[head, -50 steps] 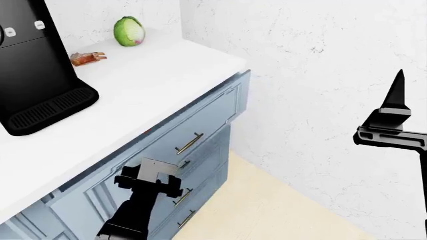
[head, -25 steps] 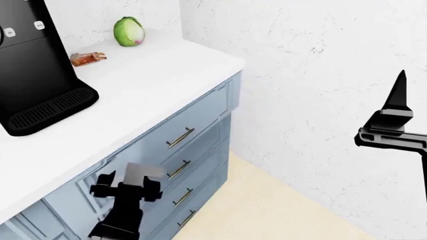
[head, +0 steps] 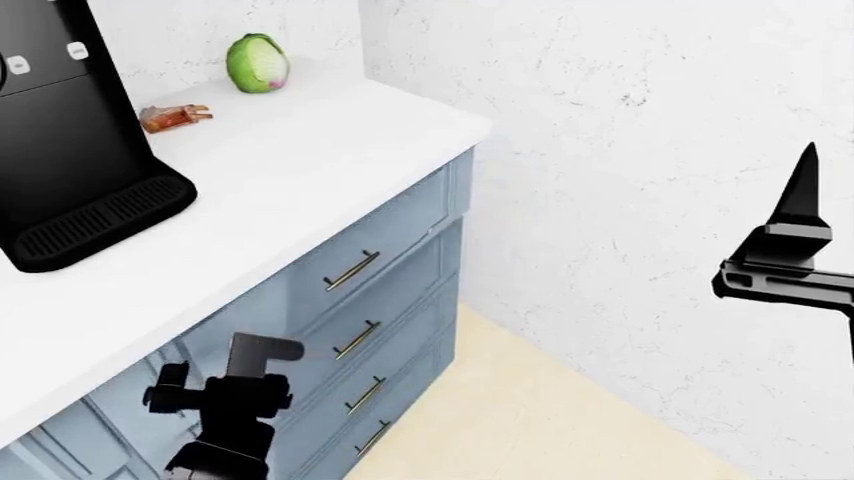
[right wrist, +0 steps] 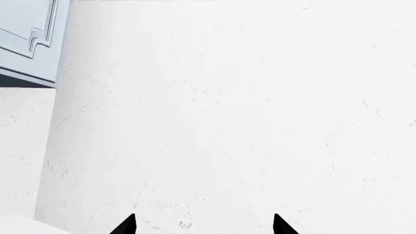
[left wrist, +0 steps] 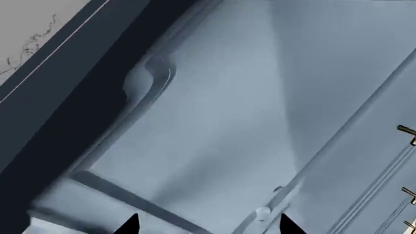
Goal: Close the right drawer.
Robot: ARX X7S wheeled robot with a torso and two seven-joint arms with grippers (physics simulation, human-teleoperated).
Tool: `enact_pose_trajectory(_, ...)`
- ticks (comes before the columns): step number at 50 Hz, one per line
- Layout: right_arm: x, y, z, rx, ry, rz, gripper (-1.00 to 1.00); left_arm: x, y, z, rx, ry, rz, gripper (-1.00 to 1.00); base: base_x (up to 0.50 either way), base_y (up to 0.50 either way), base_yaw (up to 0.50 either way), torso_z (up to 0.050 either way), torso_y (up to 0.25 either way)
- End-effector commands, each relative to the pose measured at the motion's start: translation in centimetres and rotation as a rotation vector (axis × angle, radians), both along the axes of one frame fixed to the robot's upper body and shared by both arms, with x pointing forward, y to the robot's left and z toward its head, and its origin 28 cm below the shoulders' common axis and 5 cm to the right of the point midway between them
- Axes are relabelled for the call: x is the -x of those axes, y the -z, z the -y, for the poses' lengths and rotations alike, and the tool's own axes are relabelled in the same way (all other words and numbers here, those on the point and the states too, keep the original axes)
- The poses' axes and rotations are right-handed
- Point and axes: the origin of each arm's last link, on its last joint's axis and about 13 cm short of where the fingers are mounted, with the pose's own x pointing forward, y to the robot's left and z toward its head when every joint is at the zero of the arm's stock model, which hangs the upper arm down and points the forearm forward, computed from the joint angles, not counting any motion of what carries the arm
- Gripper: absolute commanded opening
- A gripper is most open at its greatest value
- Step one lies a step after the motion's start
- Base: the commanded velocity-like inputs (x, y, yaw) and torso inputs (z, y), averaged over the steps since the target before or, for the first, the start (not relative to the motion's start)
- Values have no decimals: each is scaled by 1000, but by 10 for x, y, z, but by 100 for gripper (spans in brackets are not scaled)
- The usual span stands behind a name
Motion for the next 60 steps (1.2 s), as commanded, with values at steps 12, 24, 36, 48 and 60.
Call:
enact_pose_trajectory(12,2,-3,-1,11,-3,5,100,9,2,-24,-56,-214,-45,100,0,0,0,0,0)
enact_pose_trajectory(24,3,-4,-1,12,-1,6,100,10,0,-28,-147,-347,-76,100,0,0,0,0,0)
enact_pose_trajectory(36,3,-1,0,10,2,1,100,-2,-11,-32,-199,-454,84,100,0,0,0,0,0)
enact_pose_trajectory(48,3,-1,0,11,5,0,100,-10,-18,-33,-168,-480,181,100,0,0,0,0,1)
enact_pose_trajectory(60,3,0,0,9,2,-1,100,-11,-19,-34,-140,-479,189,100,0,0,0,0,2)
